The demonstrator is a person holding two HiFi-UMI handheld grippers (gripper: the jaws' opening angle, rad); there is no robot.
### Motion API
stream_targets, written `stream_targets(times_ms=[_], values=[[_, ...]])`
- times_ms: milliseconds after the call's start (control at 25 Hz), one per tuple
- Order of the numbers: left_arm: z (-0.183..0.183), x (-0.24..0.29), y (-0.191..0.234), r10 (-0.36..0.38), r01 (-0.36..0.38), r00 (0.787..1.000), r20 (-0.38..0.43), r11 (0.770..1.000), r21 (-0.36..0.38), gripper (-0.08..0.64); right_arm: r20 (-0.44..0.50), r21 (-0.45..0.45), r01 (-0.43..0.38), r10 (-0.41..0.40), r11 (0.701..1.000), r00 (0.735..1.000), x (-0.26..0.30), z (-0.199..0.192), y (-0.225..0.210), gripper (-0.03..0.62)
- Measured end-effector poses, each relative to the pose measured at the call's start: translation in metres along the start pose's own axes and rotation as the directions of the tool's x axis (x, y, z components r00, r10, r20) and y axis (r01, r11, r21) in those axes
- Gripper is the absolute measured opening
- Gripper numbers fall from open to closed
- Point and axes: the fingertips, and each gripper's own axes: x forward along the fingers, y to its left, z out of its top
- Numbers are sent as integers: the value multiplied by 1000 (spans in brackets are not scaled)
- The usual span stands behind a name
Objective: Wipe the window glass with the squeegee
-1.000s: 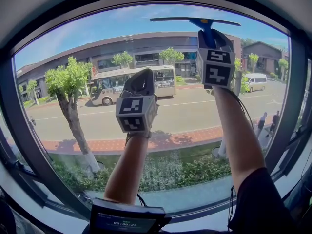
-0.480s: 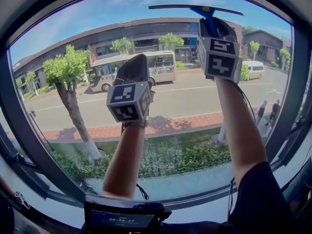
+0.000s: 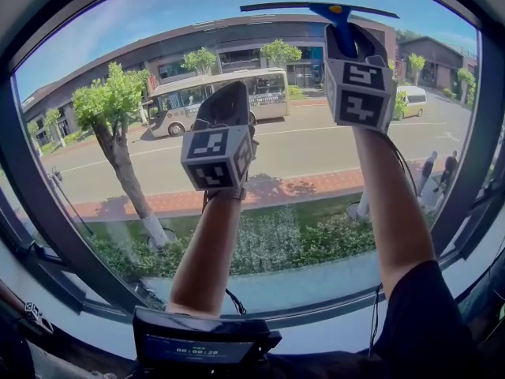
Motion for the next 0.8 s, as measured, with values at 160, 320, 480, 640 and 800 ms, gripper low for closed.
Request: stream_targets(times_ms=[160,320,480,640,800], values=[[4,-4,-6,-2,2,1000,-30,1000,-5,2,-5,-7,-13,13,1000,1000,-5,0,2,143],[2,-3,-6,-2,3,999,-40,1000,10,2,-16,-7,-18,18,1000,1000,-8,-4,5,143],[2,-3,-6,-6,6,999,-39,1000,10,2,-27,-10,-33,33,999,999,-14,-12,9,143],[-5,0,-3,-18,19,999,-32,1000,23,2,-42,-15,-38,37,999,998,-22,-22,11,143],[-11,-3,-4,-12,11,997,-74,1000,-3,2,-58,-11,-46,45,999,997,-27,-29,15,143]])
